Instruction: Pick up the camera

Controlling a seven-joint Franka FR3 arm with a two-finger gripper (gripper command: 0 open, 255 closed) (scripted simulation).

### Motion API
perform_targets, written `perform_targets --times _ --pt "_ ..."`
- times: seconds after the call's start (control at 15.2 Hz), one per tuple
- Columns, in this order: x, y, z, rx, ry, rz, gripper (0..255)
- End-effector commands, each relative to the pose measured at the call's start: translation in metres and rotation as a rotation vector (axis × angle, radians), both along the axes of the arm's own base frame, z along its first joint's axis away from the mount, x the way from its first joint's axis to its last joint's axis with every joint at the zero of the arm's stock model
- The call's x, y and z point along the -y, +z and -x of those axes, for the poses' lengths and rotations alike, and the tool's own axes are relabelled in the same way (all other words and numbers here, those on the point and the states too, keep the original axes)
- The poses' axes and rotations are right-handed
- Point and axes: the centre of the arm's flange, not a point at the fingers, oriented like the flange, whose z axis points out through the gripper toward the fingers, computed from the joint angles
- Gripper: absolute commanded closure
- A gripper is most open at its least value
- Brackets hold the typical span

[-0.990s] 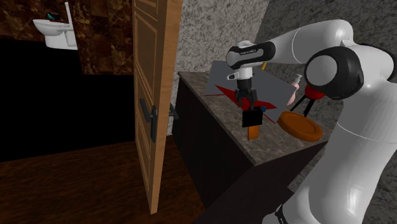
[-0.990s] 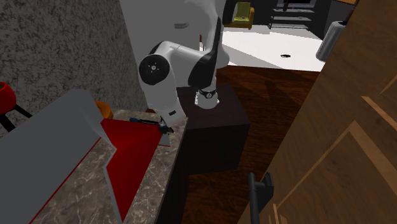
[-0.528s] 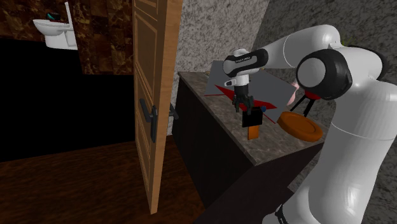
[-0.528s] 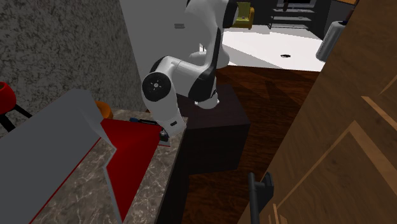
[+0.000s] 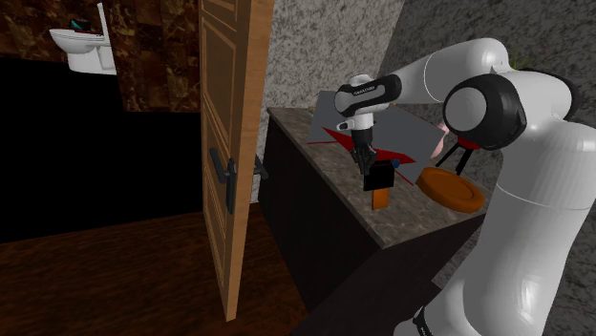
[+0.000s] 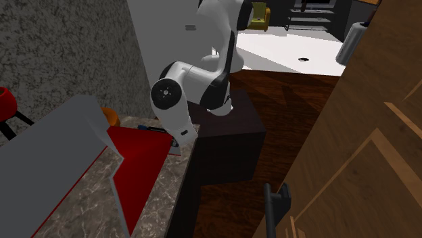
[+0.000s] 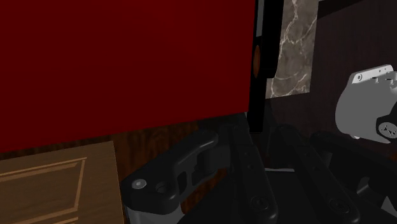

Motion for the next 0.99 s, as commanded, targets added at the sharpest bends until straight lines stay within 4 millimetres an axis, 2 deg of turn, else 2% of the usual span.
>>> perform_targets --times 0.0,0.13,0.92 --pt "0.0 0.0 0.0 0.0 0.0 0.0 255" --pt "-0.001 0.0 0.0 0.0 0.0 0.0 255" --pt "-0.001 0.064 0.0 0.0 0.0 0.0 255"
